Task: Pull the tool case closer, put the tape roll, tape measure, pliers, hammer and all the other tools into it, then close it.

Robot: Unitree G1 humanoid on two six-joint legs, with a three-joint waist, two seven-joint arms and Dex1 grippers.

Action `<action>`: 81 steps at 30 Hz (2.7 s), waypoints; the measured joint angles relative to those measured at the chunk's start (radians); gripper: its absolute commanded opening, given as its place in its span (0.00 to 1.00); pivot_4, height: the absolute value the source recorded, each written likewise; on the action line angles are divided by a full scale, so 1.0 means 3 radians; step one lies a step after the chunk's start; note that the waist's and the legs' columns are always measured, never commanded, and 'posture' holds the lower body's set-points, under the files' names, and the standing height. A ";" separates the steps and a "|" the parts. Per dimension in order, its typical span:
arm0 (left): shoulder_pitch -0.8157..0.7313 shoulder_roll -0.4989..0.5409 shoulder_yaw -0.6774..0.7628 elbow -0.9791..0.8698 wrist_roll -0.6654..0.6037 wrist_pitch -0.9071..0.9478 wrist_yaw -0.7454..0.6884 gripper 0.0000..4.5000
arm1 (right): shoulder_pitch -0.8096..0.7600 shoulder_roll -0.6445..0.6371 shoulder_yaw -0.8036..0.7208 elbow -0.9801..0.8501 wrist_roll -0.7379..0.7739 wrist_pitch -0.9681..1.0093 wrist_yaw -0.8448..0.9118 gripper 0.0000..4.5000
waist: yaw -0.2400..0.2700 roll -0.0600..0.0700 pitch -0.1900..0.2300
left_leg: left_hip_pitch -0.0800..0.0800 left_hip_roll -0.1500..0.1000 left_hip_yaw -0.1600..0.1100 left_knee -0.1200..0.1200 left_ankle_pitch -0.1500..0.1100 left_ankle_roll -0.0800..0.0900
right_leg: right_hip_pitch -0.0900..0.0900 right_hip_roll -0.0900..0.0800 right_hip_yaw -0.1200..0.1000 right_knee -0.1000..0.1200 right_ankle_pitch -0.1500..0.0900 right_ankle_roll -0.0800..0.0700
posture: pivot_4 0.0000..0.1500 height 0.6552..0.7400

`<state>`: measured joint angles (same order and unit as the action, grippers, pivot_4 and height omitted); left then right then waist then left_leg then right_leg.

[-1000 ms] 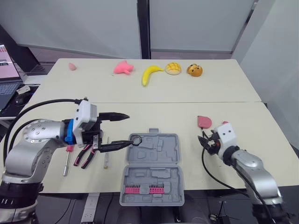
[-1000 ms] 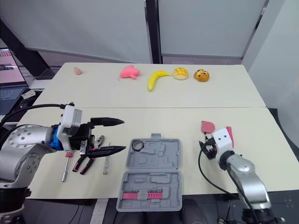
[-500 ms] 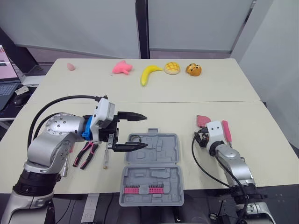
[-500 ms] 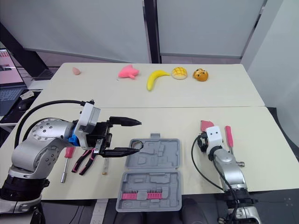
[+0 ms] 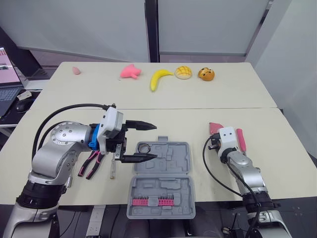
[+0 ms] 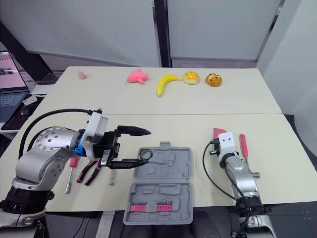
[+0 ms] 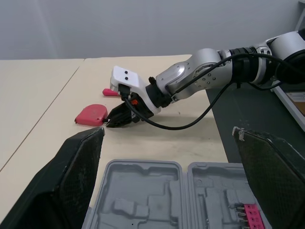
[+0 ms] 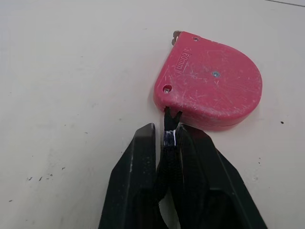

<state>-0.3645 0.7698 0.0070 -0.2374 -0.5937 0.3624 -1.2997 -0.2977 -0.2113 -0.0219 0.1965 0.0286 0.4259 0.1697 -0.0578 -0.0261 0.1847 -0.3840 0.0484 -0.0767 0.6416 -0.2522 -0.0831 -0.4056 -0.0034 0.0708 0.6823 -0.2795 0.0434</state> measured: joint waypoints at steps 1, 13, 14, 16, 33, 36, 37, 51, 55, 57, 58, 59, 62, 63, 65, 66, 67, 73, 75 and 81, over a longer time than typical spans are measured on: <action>0.0010 0.0000 0.0000 0.0001 0.0013 -0.0010 -0.0005 1.00 | 0.0000 0.0000 -0.0004 0.0000 0.0000 0.0000 -0.0002 0.01 | 0.0000 0.0000 0.0000 | 0.0000 0.0000 0.0000 0.0000 0.0000 0.0000 | 0.0000 0.0000 0.0000 0.0000 0.0000 0.0000 | 1.00 0.83; 0.0454 0.0126 -0.0072 0.0002 0.0365 -0.0448 -0.0277 1.00 | 0.0678 -0.0132 -0.0005 -0.0961 0.0179 0.0445 0.0250 0.00 | 0.0010 0.0002 0.0001 | -0.0001 0.0000 0.0000 -0.0002 0.0000 0.0000 | 0.0000 0.0000 0.0000 -0.0002 -0.0001 0.0001 | 1.00 0.83; 0.0519 0.0144 -0.0076 -0.0001 0.0387 -0.0501 -0.0310 1.00 | 0.0835 -0.0154 0.0008 -0.1169 0.0221 0.0538 0.0285 0.00 | 0.0011 0.0003 0.0002 | -0.0001 0.0000 -0.0001 -0.0002 0.0000 0.0000 | 0.0000 0.0000 0.0000 -0.0001 -0.0002 0.0001 | 1.00 0.83; 0.0593 0.0176 -0.0089 0.0001 0.0433 -0.0562 -0.0361 1.00 | 0.1104 -0.0181 0.0027 -0.1493 0.0259 0.0687 0.0326 0.00 | 0.0013 0.0003 0.0002 | -0.0001 0.0001 -0.0001 -0.0002 0.0000 0.0000 | -0.0001 0.0000 0.0000 -0.0001 -0.0008 0.0009 | 1.00 0.83; 0.0766 0.0213 -0.0228 -0.0011 0.0488 -0.0828 -0.0519 1.00 | 0.2437 -0.0505 0.0541 -0.3050 0.0475 0.1493 0.0489 0.00 | 0.0019 0.0003 0.0001 | 0.0000 0.0001 -0.0001 -0.0002 0.0000 0.0000 | 0.0000 0.0000 0.0000 -0.0002 -0.0015 0.0013 | 1.00 0.83; 0.0765 0.0195 -0.0276 -0.0011 0.0489 -0.0835 -0.0507 1.00 | 0.2473 -0.0548 0.0543 -0.3104 0.0507 0.1552 0.0507 0.00 | 0.0024 0.0003 0.0001 | 0.0000 0.0001 -0.0001 -0.0002 0.0000 0.0000 | 0.0000 0.0000 0.0000 -0.0002 -0.0015 0.0013 | 1.00 0.83; 0.0765 0.0188 -0.0278 -0.0011 0.0489 -0.0835 -0.0503 1.00 | 0.2475 -0.0555 0.0543 -0.3121 0.0509 0.1575 0.0508 0.00 | 0.0024 0.0003 0.0001 | 0.0000 0.0001 -0.0001 -0.0002 0.0000 0.0000 | 0.0000 0.0000 0.0000 -0.0002 -0.0015 0.0013 | 1.00 0.83; 0.0818 0.0188 -0.0278 -0.0011 0.0490 -0.0884 -0.0436 1.00 | 0.2511 -0.0516 0.0495 -0.3223 0.0739 0.1781 0.0525 0.28 | 0.0025 0.0002 0.0000 | 0.0000 0.0001 -0.0001 -0.0002 0.0000 0.0000 | 0.0000 0.0000 0.0000 -0.0003 -0.0015 0.0013 | 1.00 0.83; 0.0817 0.0177 -0.0278 -0.0002 0.0499 -0.0910 -0.0433 1.00 | 0.2583 -0.0798 0.0399 -0.3450 0.0898 0.1881 0.0700 0.44 | 0.0027 0.0003 0.0001 | -0.0001 0.0001 -0.0001 -0.0001 0.0000 0.0000 | 0.0000 -0.0001 0.0000 -0.0003 -0.0016 0.0014 | 1.00 0.83; 0.0818 0.0172 -0.0277 0.0000 0.0499 -0.0933 -0.0431 1.00 | 0.2707 -0.1305 0.0342 -0.3607 0.0893 0.1665 0.1029 0.53 | 0.0031 0.0002 0.0000 | -0.0001 0.0000 -0.0001 0.0000 0.0000 0.0000 | 0.0001 -0.0001 -0.0001 -0.0005 -0.0016 0.0016 | 1.00 0.83; 0.0818 0.0169 -0.0277 0.0007 0.0500 -0.0940 -0.0431 1.00 | 0.2759 -0.1593 0.0309 -0.3609 0.0847 0.1354 0.1251 0.57 | 0.0029 0.0001 0.0000 | 0.0000 0.0000 -0.0001 0.0002 0.0000 0.0000 | 0.0002 -0.0001 -0.0001 -0.0005 -0.0016 0.0016 | 1.00 0.83; 0.0816 0.0169 -0.0277 0.0011 0.0500 -0.0944 -0.0431 1.00 | 0.2776 -0.1782 0.0262 -0.3607 0.0798 0.1118 0.1417 0.62 | 0.0026 0.0001 -0.0001 | 0.0001 0.0000 0.0000 0.0002 0.0000 0.0000 | 0.0003 -0.0001 0.0000 -0.0005 -0.0016 0.0016 | 1.00 0.83; 0.0814 0.0163 -0.0277 0.0026 0.0500 -0.0953 -0.0432 1.00 | 0.2603 -0.2140 0.0128 -0.3214 0.0676 0.0118 0.1990 0.77 | 0.0020 -0.0005 -0.0003 | 0.0004 0.0001 -0.0001 0.0003 0.0000 0.0000 | 0.0006 0.0001 -0.0002 -0.0004 -0.0015 0.0017 | 1.00 0.83; 0.0813 0.0164 -0.0276 0.0033 0.0500 -0.0956 -0.0433 1.00 | 0.2468 -0.2198 0.0121 -0.2996 0.0651 -0.0150 0.2146 0.84 | 0.0018 -0.0006 -0.0003 | 0.0004 0.0001 -0.0001 0.0004 0.0000 0.0000 | 0.0007 0.0001 -0.0001 -0.0004 -0.0015 0.0017 | 1.00 0.83; 0.0805 0.0158 -0.0277 0.0041 0.0500 -0.0957 -0.0433 1.00 | 0.2193 -0.2242 0.0110 -0.2617 0.0629 -0.0484 0.2350 0.99 | 0.0019 -0.0007 -0.0002 | 0.0002 0.0000 0.0000 0.0006 0.0000 0.0000 | 0.0006 0.0000 0.0000 -0.0004 -0.0014 0.0019 | 1.00 0.83; 0.0803 0.0158 -0.0276 0.0042 0.0500 -0.0958 -0.0433 1.00 | 0.2016 -0.2267 0.0137 -0.2379 0.0617 -0.0671 0.2487 1.00 | 0.0021 -0.0006 -0.0002 | 0.0001 0.0000 0.0000 0.0006 0.0000 0.0000 | 0.0006 0.0000 0.0000 -0.0005 -0.0014 0.0020 | 1.00 0.83; 0.0793 0.0152 -0.0279 0.0039 0.0499 -0.0957 -0.0432 1.00 | 0.1884 -0.2291 0.0169 -0.2214 0.0592 -0.0808 0.2585 1.00 | 0.0022 -0.0006 -0.0001 | 0.0001 0.0000 0.0000 0.0005 0.0000 0.0000 | 0.0006 0.0000 0.0000 -0.0004 -0.0014 0.0020 | 1.00 0.83; 0.0789 0.0148 -0.0300 0.0012 0.0495 -0.0942 -0.0432 1.00 | 0.1212 -0.2262 0.0533 -0.1363 0.0350 -0.1364 0.2992 1.00 | 0.0024 -0.0004 0.0000 | 0.0001 0.0000 -0.0001 0.0006 0.0000 0.0000 | 0.0006 0.0000 0.0000 -0.0003 -0.0013 0.0019 | 1.00 0.83; 0.0792 0.0149 -0.0305 -0.0030 0.0489 -0.0925 -0.0429 1.00 | 0.1012 -0.2232 0.0647 -0.1122 0.0298 -0.1492 0.3113 1.00 | 0.0024 -0.0004 0.0000 | 0.0001 0.0000 -0.0001 0.0008 0.0000 0.0000 | 0.0007 0.0000 0.0001 -0.0003 -0.0013 0.0020 | 1.00 0.83; 0.0755 0.0146 -0.0338 -0.0114 0.0471 -0.0812 -0.0413 1.00 | 0.0739 -0.2129 0.0788 -0.0691 0.0240 -0.1682 0.3316 1.00 | 0.0025 -0.0003 0.0000 | 0.0001 0.0000 -0.0001 0.0008 0.0000 0.0000 | 0.0006 0.0000 0.0000 -0.0002 -0.0005 0.0007 | 1.00 0.83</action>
<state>-0.1380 0.8135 -0.0944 -0.2718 -0.4524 0.1189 -1.4235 -0.0760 -0.8501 0.2146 -0.0109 0.1006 -0.0788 1.1645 -0.0502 -0.0269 0.1848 -0.3837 0.0483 -0.0771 0.6441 -0.2523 -0.0830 -0.4037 -0.0033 0.0707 0.6819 -0.2809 0.0455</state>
